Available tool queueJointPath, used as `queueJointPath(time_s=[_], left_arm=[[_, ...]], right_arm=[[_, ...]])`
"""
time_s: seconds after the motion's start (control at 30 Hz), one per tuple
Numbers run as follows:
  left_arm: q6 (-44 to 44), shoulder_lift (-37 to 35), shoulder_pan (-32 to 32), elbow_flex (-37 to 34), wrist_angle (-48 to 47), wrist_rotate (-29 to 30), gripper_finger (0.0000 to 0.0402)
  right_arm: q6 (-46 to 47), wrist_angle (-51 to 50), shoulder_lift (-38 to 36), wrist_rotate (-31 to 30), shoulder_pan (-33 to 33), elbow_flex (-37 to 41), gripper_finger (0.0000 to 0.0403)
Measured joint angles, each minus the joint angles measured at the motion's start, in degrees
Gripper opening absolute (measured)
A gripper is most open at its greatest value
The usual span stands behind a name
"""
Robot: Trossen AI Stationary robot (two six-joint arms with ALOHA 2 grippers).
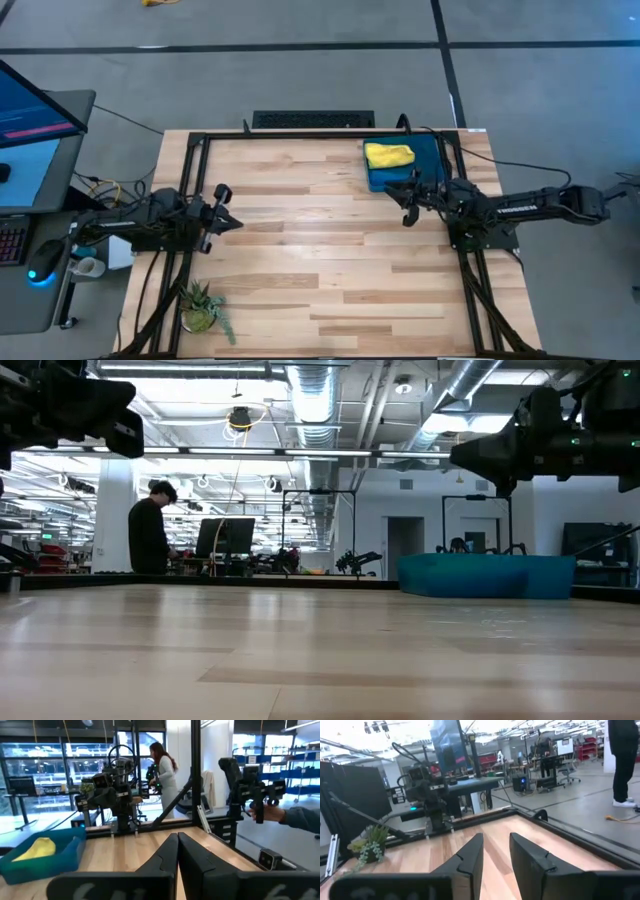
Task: Roll microfiber towels into tight, uniform cylinder then place into a basket
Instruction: Return to Home Position
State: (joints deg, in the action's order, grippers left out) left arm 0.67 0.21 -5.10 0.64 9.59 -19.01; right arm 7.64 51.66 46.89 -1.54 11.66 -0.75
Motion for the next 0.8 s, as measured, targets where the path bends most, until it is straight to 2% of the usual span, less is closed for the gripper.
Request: queueJointPath(time_s=[0.2,0.37,0.8], left_arm=[[6.93,0.0,0.0,-0.04,0.23,-0.01,0.0],[12.99,0.13,0.0,-0.04,-5.12,0.6,0.0],[13.33,0.64,0.0,0.35,-6.43,2.12,0.0]], right_arm=[[0.02,-2.89,0.35,0.0,-0.02,-0.04,0.0116],[0.0,-5.91,0.35,0.0,0.0,-0.04,0.0116],[-0.07,-13.57,0.35,0.0,0.0,-0.11,0.0116]])
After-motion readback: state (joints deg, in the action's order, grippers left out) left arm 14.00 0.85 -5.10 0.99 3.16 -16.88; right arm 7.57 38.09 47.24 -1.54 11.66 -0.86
